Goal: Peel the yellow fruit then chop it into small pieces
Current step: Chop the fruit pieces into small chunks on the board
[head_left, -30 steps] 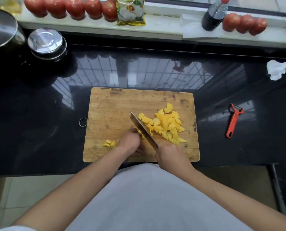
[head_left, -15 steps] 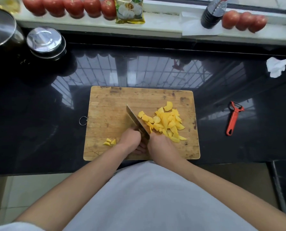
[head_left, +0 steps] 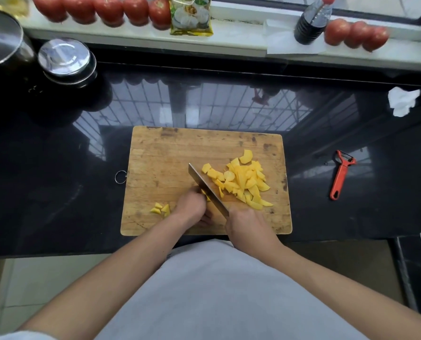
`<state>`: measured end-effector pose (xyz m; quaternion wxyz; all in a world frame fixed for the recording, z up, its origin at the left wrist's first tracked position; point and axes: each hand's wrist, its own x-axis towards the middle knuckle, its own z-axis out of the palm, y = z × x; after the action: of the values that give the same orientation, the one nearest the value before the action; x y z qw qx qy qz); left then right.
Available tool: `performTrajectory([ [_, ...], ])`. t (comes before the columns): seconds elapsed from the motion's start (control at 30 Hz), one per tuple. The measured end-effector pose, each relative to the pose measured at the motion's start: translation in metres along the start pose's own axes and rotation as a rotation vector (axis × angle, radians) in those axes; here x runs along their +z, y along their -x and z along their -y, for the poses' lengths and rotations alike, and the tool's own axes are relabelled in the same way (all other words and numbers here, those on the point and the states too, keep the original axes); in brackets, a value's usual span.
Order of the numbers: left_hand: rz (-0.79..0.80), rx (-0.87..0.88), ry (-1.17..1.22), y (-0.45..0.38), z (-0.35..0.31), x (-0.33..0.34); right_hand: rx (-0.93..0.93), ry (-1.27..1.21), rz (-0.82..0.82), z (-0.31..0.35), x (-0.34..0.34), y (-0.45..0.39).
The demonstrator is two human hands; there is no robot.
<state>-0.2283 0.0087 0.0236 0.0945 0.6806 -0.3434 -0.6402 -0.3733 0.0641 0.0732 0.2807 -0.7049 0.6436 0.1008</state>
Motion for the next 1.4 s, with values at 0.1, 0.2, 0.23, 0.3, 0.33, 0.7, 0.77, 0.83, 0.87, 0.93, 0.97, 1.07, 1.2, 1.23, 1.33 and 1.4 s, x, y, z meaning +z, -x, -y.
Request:
performTrajectory([
  [0.1, -0.014, -0.002, -0.006, 0.0, 0.001, 0.001, 0.002, 0.023, 0.032, -0.004, 0.002, 0.003],
  [0.2, -0.013, -0.01, -0.008, -0.002, 0.002, 0.002, 0.046, 0.023, 0.094, -0.008, 0.0, 0.008],
  [0.23, -0.011, -0.011, -0.013, -0.003, 0.002, 0.002, 0.057, 0.025, 0.108, -0.008, 0.0, 0.009],
  [0.3, -0.011, -0.018, -0.012, -0.003, 0.001, 0.001, 0.069, 0.026, 0.129, -0.005, 0.0, 0.008],
  [0.33, -0.013, -0.028, 0.002, -0.003, 0.001, 0.002, 0.073, 0.024, 0.138, -0.003, -0.001, 0.006],
  [0.7, -0.007, -0.045, 0.024, 0.0, 0.002, -0.001, 0.072, -0.091, -0.006, 0.018, -0.001, -0.034],
  [0.77, 0.004, -0.019, 0.035, 0.0, 0.005, -0.001, 0.074, -0.134, -0.027, 0.01, -0.001, -0.028],
  [0.83, 0.006, 0.0, 0.049, -0.001, 0.008, -0.003, 0.086, -0.166, -0.038, 0.002, 0.002, -0.018],
  [0.87, 0.004, 0.002, 0.051, -0.001, 0.009, -0.004, 0.091, -0.176, -0.042, -0.001, 0.003, -0.013],
  [0.93, 0.005, 0.009, 0.044, -0.001, 0.012, -0.004, 0.091, -0.18, -0.049, -0.005, 0.006, -0.006],
  [0.97, 0.007, 0.01, 0.046, -0.002, 0.012, -0.004, 0.086, -0.174, -0.05, -0.006, 0.007, -0.004],
  [1.07, 0.019, 0.0, 0.087, -0.002, 0.013, -0.006, 0.072, -0.147, -0.04, -0.008, 0.009, -0.001],
  [1.2, -0.146, 0.195, -0.168, 0.002, 0.017, -0.011, 0.122, -0.191, -0.056, -0.01, 0.006, 0.001],
  [1.23, -0.199, 0.312, -0.347, 0.001, 0.019, -0.015, 0.144, -0.21, -0.07, -0.011, 0.005, 0.001],
  [1.33, -0.134, 0.554, -0.817, -0.006, 0.02, -0.029, 0.183, -0.222, -0.095, -0.014, 0.006, 0.0],
  [1.4, -0.122, 0.597, -0.974, -0.01, 0.015, -0.035, 0.172, -0.225, -0.095, -0.014, 0.007, 0.0],
])
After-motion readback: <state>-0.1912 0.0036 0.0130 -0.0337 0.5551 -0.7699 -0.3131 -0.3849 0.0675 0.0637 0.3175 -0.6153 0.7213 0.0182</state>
